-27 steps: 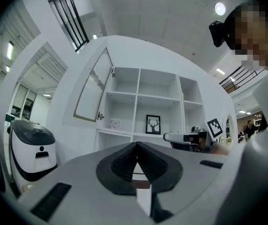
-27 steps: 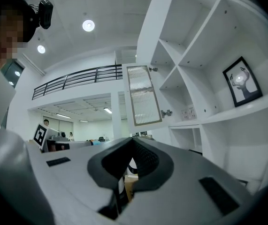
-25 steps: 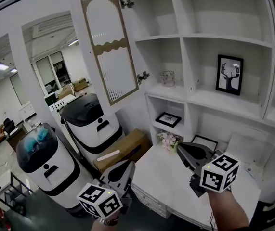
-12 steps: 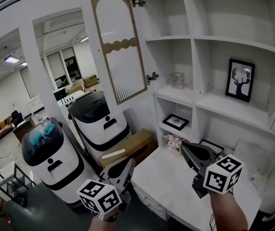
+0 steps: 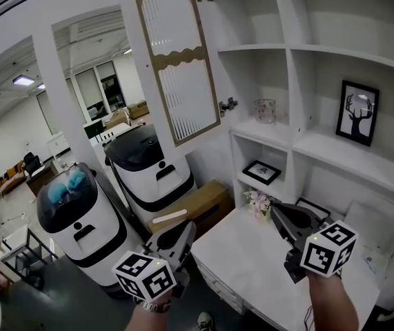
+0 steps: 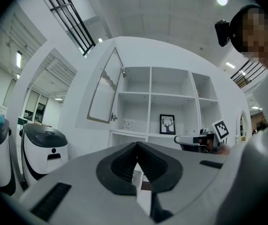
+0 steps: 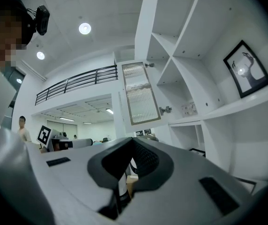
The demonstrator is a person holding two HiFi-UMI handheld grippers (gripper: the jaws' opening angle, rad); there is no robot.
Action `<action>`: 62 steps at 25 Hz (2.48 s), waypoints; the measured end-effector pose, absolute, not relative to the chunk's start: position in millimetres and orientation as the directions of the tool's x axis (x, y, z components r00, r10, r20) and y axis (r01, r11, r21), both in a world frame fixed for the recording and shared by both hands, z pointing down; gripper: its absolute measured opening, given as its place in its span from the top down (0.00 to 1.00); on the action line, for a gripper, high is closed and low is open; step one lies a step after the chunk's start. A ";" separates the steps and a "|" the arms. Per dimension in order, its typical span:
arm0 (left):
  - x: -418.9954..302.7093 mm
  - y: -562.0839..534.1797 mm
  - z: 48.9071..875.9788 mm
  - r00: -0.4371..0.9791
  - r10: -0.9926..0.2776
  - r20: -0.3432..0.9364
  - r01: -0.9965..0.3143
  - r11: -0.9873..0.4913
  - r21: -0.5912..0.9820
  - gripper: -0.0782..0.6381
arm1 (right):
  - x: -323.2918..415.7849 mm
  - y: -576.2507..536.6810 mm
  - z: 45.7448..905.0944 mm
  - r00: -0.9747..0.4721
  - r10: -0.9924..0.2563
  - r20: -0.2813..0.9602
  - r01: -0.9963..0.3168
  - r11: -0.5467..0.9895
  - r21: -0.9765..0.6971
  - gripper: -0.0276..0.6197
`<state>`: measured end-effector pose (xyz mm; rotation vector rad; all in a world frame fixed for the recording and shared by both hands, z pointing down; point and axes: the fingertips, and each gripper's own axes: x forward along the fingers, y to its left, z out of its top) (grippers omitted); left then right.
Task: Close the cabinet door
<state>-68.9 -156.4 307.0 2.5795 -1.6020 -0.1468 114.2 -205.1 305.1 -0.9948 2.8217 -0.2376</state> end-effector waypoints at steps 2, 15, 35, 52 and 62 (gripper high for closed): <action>-74.1 -160.7 307.4 0.439 -0.898 -0.033 -0.888 -0.439 0.136 0.88 | 111.4 -209.2 306.0 -0.769 -0.634 -0.079 -0.612 0.766 -0.195 0.95; -123.0 -209.2 298.8 0.446 -0.893 -0.061 -0.882 -0.450 0.139 0.88 | 79.6 -245.2 296.4 -0.741 -0.667 -0.081 -0.647 0.740 -0.183 0.95; -200.4 -303.8 294.8 0.438 -0.897 -0.055 -0.885 -0.442 0.148 0.88 | 24.9 -321.5 300.1 -0.706 -0.706 -0.055 -0.682 0.699 -0.213 0.95; -217.0 -375.1 302.5 0.468 -0.883 -0.035 -0.872 -0.467 0.148 0.66 | 19.1 -363.4 325.9 -0.652 -0.757 -0.043 -0.724 0.638 -0.262 0.95; -210.2 -398.3 302.9 0.492 -0.869 -0.055 -0.856 -0.494 0.149 0.74 | 26.3 -382.0 324.3 -0.624 -0.780 -0.037 -0.749 0.611 -0.254 0.95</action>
